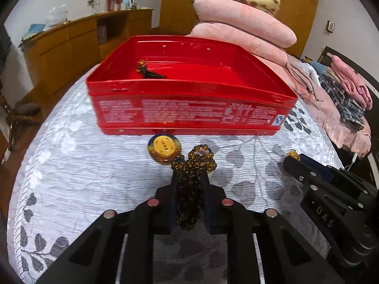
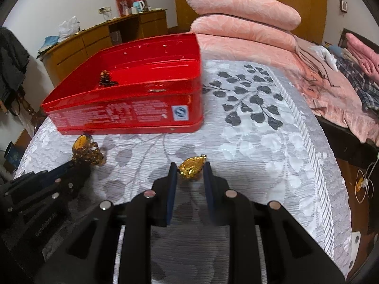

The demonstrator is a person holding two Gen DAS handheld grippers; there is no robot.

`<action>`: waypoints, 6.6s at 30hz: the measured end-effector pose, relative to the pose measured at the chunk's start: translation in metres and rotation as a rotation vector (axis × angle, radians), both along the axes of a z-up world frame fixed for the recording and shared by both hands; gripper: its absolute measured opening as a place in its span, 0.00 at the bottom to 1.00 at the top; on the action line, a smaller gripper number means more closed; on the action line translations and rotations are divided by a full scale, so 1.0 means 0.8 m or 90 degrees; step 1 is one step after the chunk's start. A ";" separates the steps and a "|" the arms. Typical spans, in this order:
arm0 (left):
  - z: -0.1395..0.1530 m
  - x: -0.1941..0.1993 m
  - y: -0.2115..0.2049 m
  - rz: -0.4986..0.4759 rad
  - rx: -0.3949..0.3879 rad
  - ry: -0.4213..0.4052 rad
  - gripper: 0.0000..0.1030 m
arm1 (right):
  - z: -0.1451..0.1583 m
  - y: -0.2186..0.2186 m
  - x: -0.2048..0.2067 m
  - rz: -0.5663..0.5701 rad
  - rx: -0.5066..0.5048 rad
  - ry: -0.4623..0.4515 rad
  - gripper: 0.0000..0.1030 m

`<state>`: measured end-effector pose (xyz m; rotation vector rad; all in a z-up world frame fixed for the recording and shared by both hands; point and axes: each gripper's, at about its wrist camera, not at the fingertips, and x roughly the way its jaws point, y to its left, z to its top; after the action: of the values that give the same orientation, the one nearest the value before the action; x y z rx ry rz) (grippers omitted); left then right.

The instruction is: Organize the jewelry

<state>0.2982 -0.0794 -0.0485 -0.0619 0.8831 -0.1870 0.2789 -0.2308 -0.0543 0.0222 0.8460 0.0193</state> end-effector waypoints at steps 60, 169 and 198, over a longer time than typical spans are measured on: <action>0.155 0.027 0.024 0.027 -0.025 -0.230 0.17 | 0.148 0.020 0.028 0.047 0.009 -0.145 0.21; 0.187 -0.170 0.072 0.013 0.001 -0.471 0.90 | 0.187 0.018 -0.172 0.022 -0.003 -0.394 0.95; 0.190 -0.173 0.073 0.014 -0.001 -0.473 0.91 | 0.190 0.018 -0.174 0.023 -0.006 -0.398 0.95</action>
<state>0.1601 -0.0208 0.1036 -0.0010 0.1419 -0.1717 0.1395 -0.2167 0.0981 -0.0079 0.2210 0.0540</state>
